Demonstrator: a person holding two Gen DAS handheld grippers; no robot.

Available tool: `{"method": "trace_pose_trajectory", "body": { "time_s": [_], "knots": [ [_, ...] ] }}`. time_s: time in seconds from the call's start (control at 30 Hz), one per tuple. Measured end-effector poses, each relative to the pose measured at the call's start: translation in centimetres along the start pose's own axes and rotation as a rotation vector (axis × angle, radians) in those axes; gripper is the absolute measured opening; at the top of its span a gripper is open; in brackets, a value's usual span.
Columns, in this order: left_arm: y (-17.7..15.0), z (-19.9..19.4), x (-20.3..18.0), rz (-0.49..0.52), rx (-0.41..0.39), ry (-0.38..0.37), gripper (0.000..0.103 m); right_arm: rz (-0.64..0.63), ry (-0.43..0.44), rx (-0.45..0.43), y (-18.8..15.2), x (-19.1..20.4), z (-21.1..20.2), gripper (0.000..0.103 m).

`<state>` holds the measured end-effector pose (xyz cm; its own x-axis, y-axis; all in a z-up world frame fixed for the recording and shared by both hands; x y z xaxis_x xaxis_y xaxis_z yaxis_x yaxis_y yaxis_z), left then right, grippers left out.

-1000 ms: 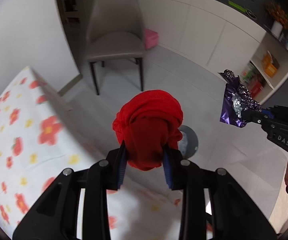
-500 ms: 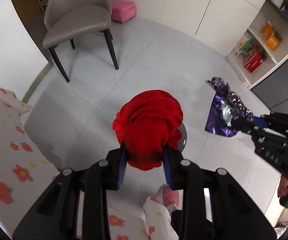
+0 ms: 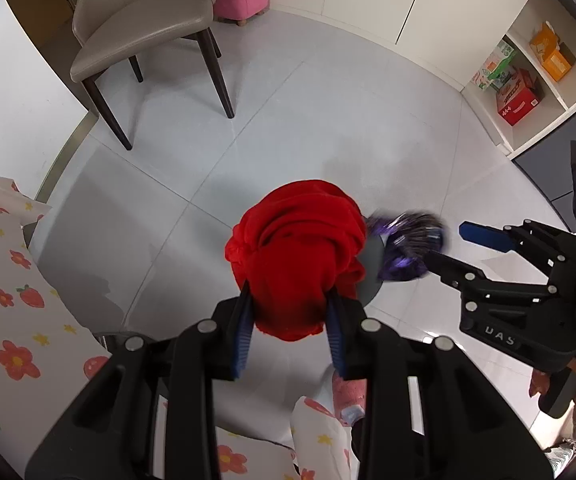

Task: Collect trash

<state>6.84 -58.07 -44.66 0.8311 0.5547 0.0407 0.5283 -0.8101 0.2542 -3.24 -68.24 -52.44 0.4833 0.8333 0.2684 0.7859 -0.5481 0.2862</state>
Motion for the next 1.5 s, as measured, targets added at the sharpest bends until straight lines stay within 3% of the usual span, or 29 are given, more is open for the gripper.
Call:
{"method": "trace_pose_trajectory", "body": {
  "time_s": [0.4,0.57,0.93,1.1,1.23,1.3,1.5],
  "knots": [
    [0.2,0.5,-1.7,0.039,0.005,-0.042,0.032,0.032,-0.019,-0.048,0.2,-1.2,-2.8,0.053],
    [0.3,1.0,-3.7,0.081,0.026,-0.086,0.045,0.054,-0.035,-0.065,0.1,-2.3,-4.0,0.054],
    [1.1,-0.6,-4.4,0.070,-0.008,-0.079,0.056,0.048,-0.048,-0.074,-0.4,-2.6,-6.4,0.054],
    [0.4,-4.3,-2.7,0.014,-0.059,-0.025,0.072,-0.005,-0.016,-0.093,0.1,-0.2,-8.9,0.060],
    [-1.4,-8.4,-0.2,-0.069,-0.086,0.024,0.077,-0.096,0.024,-0.109,1.0,3.4,-11.8,0.062],
    [-2.7,-10.5,1.3,-0.116,-0.091,0.062,0.080,-0.145,0.052,-0.111,1.4,5.5,-13.2,0.068],
    [-7.7,-16.6,6.6,-0.299,-0.100,0.138,0.080,-0.351,0.150,-0.103,2.0,14.1,-17.0,0.074]
  ]
}}
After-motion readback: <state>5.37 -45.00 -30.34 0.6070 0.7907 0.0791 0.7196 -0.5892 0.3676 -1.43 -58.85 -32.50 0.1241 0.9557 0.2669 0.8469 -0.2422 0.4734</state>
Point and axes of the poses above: each gripper's, at about its wrist camera, not at the fingertips, and z roughly the way its jaws point, x to its left, y to its top, the point moved 6 cm from there along z, roughly the way its jaws point, and after that the axes turned 5 degrees about y, right-handed, at the moved point
